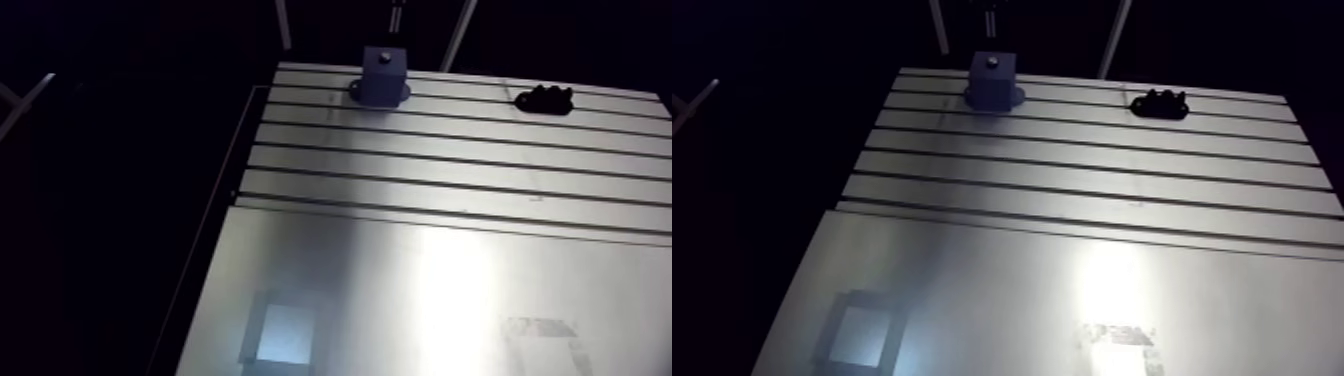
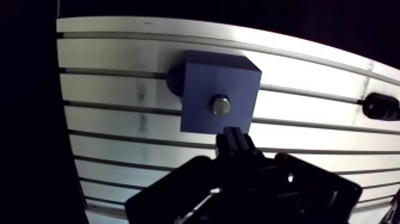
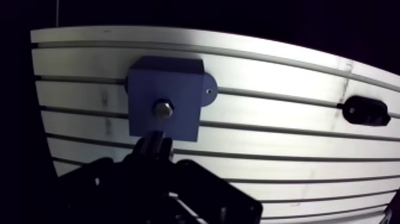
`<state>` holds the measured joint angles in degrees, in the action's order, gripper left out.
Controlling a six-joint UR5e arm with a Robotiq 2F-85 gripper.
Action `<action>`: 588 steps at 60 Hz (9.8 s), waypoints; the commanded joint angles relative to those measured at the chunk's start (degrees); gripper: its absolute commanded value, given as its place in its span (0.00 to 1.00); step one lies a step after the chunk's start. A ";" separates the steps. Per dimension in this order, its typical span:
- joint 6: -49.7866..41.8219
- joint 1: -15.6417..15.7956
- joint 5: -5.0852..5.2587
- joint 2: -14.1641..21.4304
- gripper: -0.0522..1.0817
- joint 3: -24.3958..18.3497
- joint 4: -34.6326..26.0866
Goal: Pick up the M10 bolt and insert it into the hex recess until seated.
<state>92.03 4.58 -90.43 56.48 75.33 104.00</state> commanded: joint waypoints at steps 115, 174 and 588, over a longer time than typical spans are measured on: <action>1.44 0.16 0.23 -2.31 1.00 2.84 6.34; 1.71 0.16 0.13 -2.40 1.00 3.19 6.35; 2.67 -1.68 -1.18 16.35 0.06 6.58 -5.08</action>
<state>94.58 3.07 -91.48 68.56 80.32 99.83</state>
